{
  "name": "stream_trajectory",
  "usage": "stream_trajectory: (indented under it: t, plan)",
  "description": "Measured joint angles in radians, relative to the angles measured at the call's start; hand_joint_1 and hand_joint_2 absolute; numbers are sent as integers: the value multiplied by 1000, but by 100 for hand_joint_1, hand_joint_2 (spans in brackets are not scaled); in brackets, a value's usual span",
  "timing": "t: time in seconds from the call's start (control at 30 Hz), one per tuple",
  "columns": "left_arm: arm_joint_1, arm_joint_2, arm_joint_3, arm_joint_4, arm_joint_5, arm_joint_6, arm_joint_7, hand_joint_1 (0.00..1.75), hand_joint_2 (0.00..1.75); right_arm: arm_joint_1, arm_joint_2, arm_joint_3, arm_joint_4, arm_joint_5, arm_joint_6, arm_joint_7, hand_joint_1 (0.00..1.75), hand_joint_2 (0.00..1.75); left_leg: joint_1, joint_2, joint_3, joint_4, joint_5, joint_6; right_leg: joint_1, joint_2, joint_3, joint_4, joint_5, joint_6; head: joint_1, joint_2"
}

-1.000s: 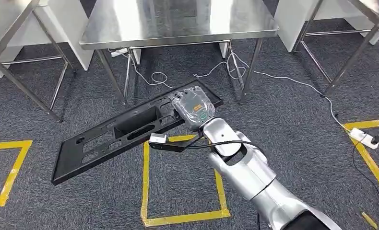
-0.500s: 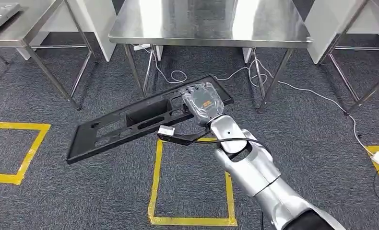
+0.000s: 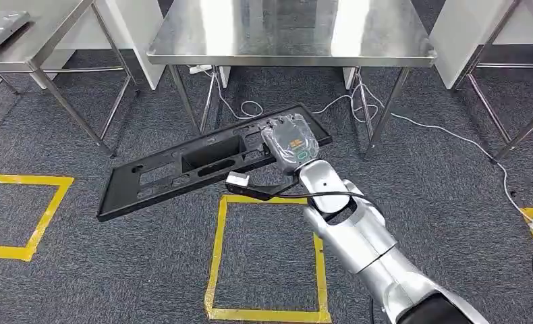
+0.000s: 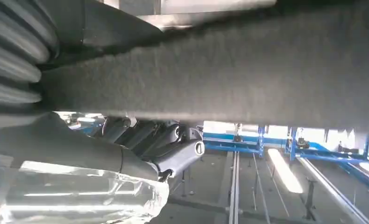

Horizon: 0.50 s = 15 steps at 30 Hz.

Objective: Take the parts from the cabinet and place them on the table.

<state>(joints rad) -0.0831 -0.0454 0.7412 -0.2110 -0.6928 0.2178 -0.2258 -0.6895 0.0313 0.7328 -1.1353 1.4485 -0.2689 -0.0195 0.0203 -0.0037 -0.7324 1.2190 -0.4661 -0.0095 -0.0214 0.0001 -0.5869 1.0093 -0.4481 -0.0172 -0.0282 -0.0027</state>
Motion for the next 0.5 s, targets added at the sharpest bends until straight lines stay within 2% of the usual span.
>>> stream_trajectory:
  t: [0.03, 0.07, 0.1, 0.13, 0.2, 0.23, 0.27, 0.3, 0.37, 0.4, 0.43, 0.47, 0.5]
  plan:
    - [0, 1, 0, 0, 0, 0, 0, 0, 175, 0, 1, -1, 0, 0, 0, 0, 175, 175, -2, 0, 50, -102, 52, 11, 3, 1, 5, -1, -2, -2, 0, 0]
    - [-1, 3, 0, 0, 0, 0, 0, 0, 175, -1, 2, -3, 0, 0, 0, 0, 175, 175, -8, 1, 90, -186, 79, 26, 3, 1, 8, -2, -4, -2, 0, 0]
    - [-4, 6, 0, 0, 0, 0, 0, 0, 175, -3, 3, -5, 0, 0, 0, 0, 175, 175, -12, 7, 102, -196, 61, 30, 12, 1, 6, -4, -4, 1, 2, 0]
    - [-5, 5, 0, -1, 0, 0, -1, 0, 175, -3, 2, -6, 1, 0, 0, 0, 175, 175, -17, 5, 100, -201, 63, 36, 6, 0, 5, -5, -5, 3, 0, 0]
    - [-5, 7, 1, -1, 0, -9, -5, 0, 175, -2, 3, -8, 1, 0, 0, 0, 175, 175, -22, 4, 100, -202, 60, 42, 5, -2, 9, -13, -5, 15, -1, 0]
    - [-6, 8, 2, -2, 0, -11, -8, 0, 175, -3, 4, -10, 1, 1, 0, 0, 175, 175, -22, 4, 108, -218, 66, 49, 11, -2, 14, -20, -3, 22, -1, 0]
    - [-6, 7, 3, -3, -1, -12, -9, 0, 175, 0, 4, -13, 0, 2, 0, 0, 175, 175, -7, 6, 127, -245, 77, 51, 13, -2, 5, -9, -11, 23, 2, 0]
    - [-8, 4, 4, -3, -6, -11, -10, 0, 175, -3, 1, -15, 0, 5, 1, 0, 175, 175, -11, 3, 133, -255, 80, 55, 14, 0, -15, 35, -33, 18, 5, 0]
    - [-13, 2, 5, -3, -11, -10, -10, 0, 175, 0, -5, -18, 2, 6, 2, 0, 175, 175, -13, 1, 133, -255, 81, 60, 11, 0, -96, 194, -96, 7, 7, 0]
    - [-13, 1, 5, -4, -12, -9, -10, 0, 175, 5, -10, -18, 5, 8, 2, 0, 175, 175, -13, -1, 133, -254, 80, 61, 9, 0, -140, 270, -118, 8, 7, 0]
    - [-12, 1, 5, -4, -14, -8, -10, 0, 175, 11, -12, -18, 7, 10, 2, 0, 175, 175, -13, -3, 133, -254, 79, 59, 9, 0, -163, 304, -120, 15, 8, 0]
    - [-12, 1, 5, -4, -16, -7, -7, 0, 175, 15, -15, -19, 8, 11, 2, 0, 175, 175, -13, -5, 134, -253, 78, 58, 5, 0, -160, 283, -103, 26, 8, 0]
    - [-12, -1, 5, -4, -18, -7, -7, 0, 175, 16, -16, -19, 8, 14, 2, 0, 175, 175, -12, -7, 134, -251, 76, 55, 1, -1, -133, 220, -71, 39, 8, 0]
